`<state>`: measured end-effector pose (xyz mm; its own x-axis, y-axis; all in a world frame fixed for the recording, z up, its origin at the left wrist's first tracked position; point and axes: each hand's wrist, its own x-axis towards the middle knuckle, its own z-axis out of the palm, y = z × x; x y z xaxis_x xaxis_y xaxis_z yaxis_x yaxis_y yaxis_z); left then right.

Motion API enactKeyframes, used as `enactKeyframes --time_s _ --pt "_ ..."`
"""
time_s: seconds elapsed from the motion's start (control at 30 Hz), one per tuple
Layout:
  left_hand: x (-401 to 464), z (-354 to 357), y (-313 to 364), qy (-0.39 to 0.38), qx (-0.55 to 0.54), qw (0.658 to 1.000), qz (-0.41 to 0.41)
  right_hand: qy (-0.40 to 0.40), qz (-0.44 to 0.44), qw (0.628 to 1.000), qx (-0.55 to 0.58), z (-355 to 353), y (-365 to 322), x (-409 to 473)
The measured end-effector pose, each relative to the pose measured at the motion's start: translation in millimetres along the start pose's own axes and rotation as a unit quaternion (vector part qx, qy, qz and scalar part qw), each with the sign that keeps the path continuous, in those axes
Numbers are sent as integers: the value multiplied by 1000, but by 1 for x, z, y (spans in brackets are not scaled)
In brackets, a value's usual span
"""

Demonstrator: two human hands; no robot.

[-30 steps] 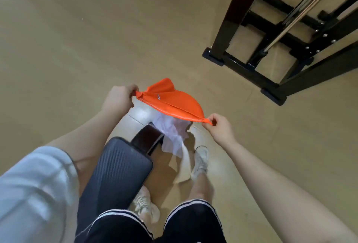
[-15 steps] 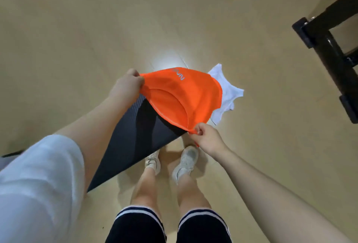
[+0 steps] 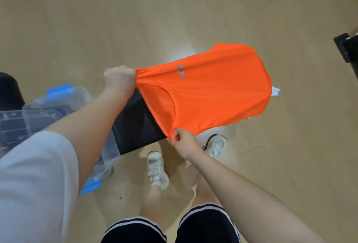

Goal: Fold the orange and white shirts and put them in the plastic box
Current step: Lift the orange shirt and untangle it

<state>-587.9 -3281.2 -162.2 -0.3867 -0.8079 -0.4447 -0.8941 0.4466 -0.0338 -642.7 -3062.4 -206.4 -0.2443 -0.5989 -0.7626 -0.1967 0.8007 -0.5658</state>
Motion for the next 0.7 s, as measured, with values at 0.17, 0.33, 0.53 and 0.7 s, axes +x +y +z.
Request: enactKeyframes --time_s 0.17,0.33,0.53,0.7 --pt "-17 25 -73 50 137 988 51 -65 -22 997 22 76 -34 -7" --pt "-33 49 -94 8 219 975 46 -107 -53 993 27 105 -45 -19" --pt "-71 84 -49 -116 -32 987 103 -30 35 998 49 63 3 -31" --pt "-122 124 14 -206 -310 928 5 3 103 989 107 -3 65 -47"
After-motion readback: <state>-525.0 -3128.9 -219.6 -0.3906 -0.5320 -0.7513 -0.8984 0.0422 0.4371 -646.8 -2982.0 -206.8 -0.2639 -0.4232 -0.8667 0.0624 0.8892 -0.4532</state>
